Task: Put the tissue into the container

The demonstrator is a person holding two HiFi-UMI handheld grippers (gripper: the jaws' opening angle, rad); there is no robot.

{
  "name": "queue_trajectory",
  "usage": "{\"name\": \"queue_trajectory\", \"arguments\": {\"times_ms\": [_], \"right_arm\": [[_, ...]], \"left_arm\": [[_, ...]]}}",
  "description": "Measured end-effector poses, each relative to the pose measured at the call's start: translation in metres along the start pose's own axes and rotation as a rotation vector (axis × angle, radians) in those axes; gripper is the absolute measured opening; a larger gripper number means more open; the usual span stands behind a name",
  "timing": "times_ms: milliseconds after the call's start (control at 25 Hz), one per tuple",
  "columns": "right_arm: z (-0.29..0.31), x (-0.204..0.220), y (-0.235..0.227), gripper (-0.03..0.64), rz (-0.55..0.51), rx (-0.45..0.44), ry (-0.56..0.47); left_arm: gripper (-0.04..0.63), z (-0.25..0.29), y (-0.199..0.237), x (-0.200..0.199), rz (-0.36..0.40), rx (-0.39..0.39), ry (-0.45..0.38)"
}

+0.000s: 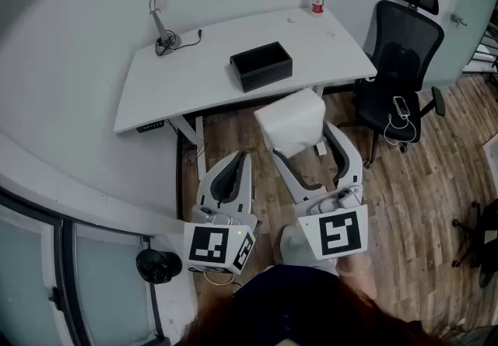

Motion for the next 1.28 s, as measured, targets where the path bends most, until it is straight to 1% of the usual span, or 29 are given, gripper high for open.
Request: {"name": "queue_trajectory", "arguments": {"times_ms": [320,680,880,1280], "right_arm": [[0.025,0.017,-0.028,0.377,0.015,-0.015,-0.029],[0.047,0.034,-0.056,0.377,0.028,-0.052,-0.033],[0.054,0.044,-0.069,0.377,0.045,-0.07,-0.042],[0.065,0.059,-0.081,0.377,0.076,-0.078,-0.037]], "left_arm": [[0.034,0.041,0.004,0.011,0.018,0.0,0.006],[0.034,0.08,0.007,0.023,0.032,-0.032,0.002],[0.034,0.092,0.005,0.029,0.039,-0.066,0.006],[0.034,0.103,0.006,0.038,0.041,-0.093,0.045]]}}
Point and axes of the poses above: the fingertips, and each gripper's own axes: z forward along the fingers, y to its left, x out of its underside, the point moved 10 cm from there along -z, backward along the fingers, and after that the axes turned 15 degrees about -y, right-handed, at the moved point
